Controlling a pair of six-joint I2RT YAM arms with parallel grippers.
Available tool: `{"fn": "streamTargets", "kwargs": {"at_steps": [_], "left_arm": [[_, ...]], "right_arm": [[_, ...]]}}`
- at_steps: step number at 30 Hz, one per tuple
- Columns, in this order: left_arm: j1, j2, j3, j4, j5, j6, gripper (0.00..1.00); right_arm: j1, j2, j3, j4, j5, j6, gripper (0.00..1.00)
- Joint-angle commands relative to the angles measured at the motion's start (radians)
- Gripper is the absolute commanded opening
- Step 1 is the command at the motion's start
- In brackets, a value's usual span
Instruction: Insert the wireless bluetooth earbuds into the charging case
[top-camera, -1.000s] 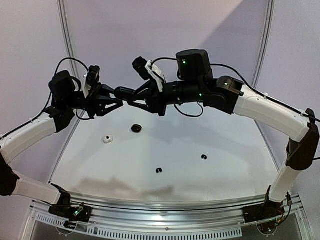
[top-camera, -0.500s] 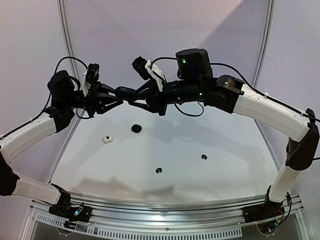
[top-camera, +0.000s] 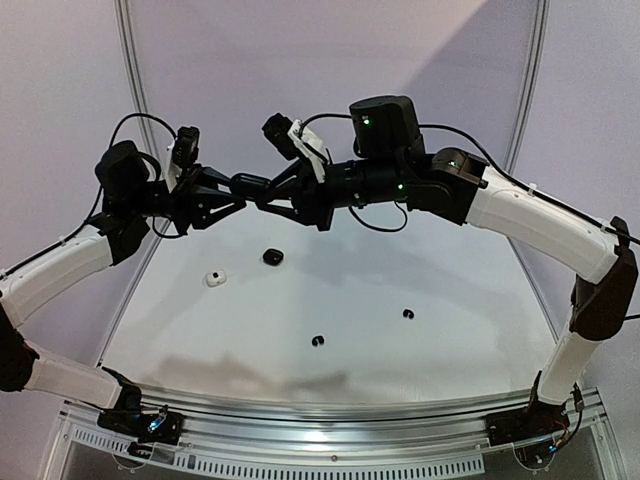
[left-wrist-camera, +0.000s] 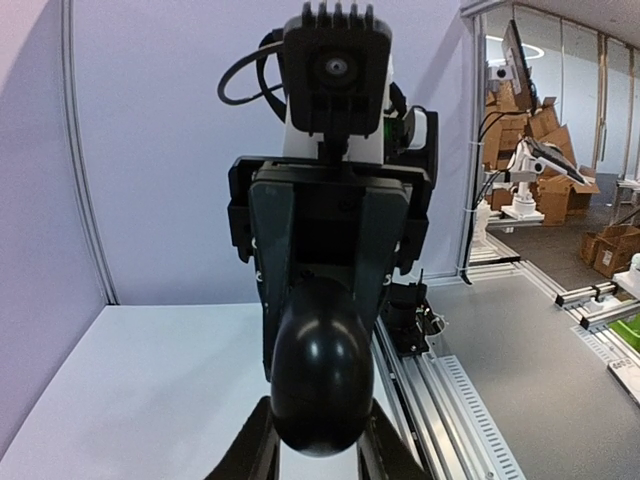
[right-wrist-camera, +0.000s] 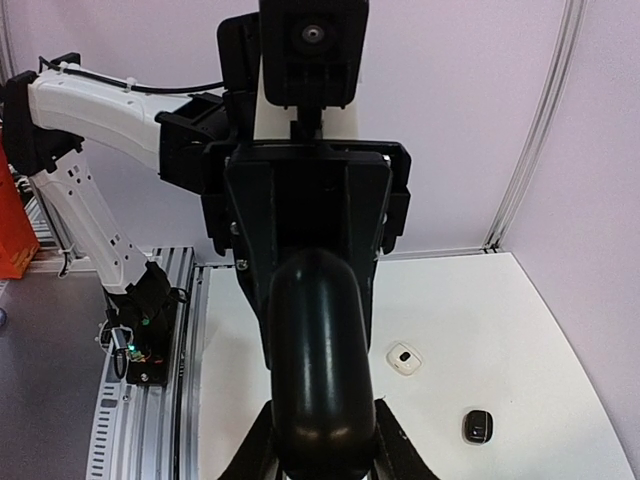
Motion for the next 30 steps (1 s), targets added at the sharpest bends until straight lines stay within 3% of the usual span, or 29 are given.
{"fn": "streamTargets", "kwargs": {"at_steps": [1, 9, 12, 16, 17, 18, 21, 23, 26, 30], "left_arm": [[0.0, -0.01, 0.005, 0.009, 0.008, -0.016, 0.27], [0.0, -0.009, 0.004, 0.012, 0.009, -0.021, 0.32], [0.0, -0.01, 0.003, 0.012, 0.009, -0.019, 0.23], [0.001, -0.012, 0.002, 0.012, 0.008, -0.02, 0.01], [0.0, -0.012, 0.002, 0.012, 0.008, -0.017, 0.0], [0.0, -0.012, 0.0, 0.012, 0.008, -0.015, 0.0], [0.0, -0.016, -0.005, 0.02, 0.005, 0.002, 0.0], [0.0, -0.018, -0.01, 0.02, 0.011, 0.034, 0.0], [0.001, -0.022, -0.017, 0.018, 0.04, 0.113, 0.0], [0.0, -0.028, -0.021, -0.003, 0.059, 0.233, 0.0]], "right_arm": [[-0.002, 0.028, 0.031, -0.023, 0.025, -0.023, 0.0], [-0.002, 0.031, 0.036, -0.027, 0.034, -0.028, 0.0], [-0.001, 0.03, 0.038, -0.023, 0.037, -0.029, 0.0], [-0.002, 0.031, 0.04, -0.02, 0.038, -0.03, 0.0], [-0.001, 0.031, 0.041, -0.021, 0.037, -0.029, 0.0], [-0.001, 0.032, 0.041, -0.022, 0.042, -0.029, 0.03], [-0.001, 0.031, 0.038, -0.019, 0.07, -0.018, 0.4], [-0.001, 0.025, 0.033, -0.006, 0.086, -0.01, 0.55], [-0.001, 0.023, 0.032, 0.011, 0.104, -0.007, 0.61], [-0.002, 0.037, 0.04, 0.01, 0.117, -0.008, 0.61]]}}
